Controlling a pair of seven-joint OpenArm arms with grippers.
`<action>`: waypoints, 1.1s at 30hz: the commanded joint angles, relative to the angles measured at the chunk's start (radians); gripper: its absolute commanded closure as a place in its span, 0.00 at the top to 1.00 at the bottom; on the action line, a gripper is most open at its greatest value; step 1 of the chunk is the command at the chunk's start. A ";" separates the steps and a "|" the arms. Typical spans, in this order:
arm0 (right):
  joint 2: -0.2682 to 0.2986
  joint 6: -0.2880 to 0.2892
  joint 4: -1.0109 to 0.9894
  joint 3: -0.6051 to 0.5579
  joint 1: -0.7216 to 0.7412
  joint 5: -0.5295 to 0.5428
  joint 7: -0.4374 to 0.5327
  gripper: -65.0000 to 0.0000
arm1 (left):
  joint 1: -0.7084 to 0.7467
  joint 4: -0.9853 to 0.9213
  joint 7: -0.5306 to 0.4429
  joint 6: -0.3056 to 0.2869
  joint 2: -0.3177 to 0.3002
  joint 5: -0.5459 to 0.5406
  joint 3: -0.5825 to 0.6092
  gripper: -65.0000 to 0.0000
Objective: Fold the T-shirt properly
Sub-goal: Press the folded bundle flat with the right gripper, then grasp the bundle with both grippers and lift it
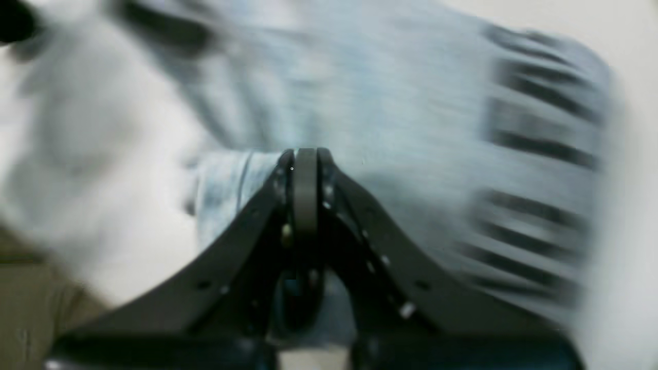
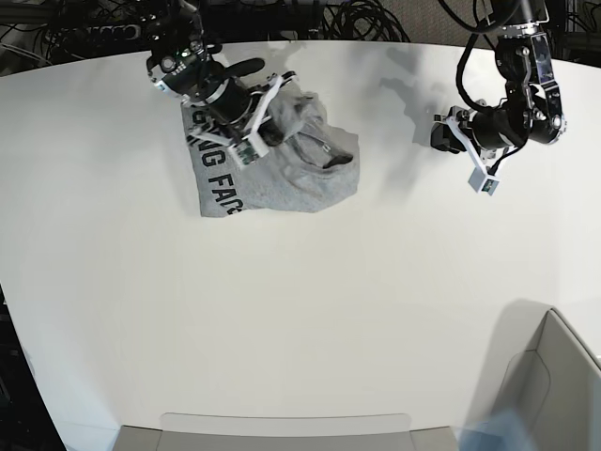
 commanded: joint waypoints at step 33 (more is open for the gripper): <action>0.130 0.078 -0.081 0.203 0.229 0.020 0.015 0.00 | -0.063 0.346 -0.005 -0.004 0.137 -0.014 0.355 0.00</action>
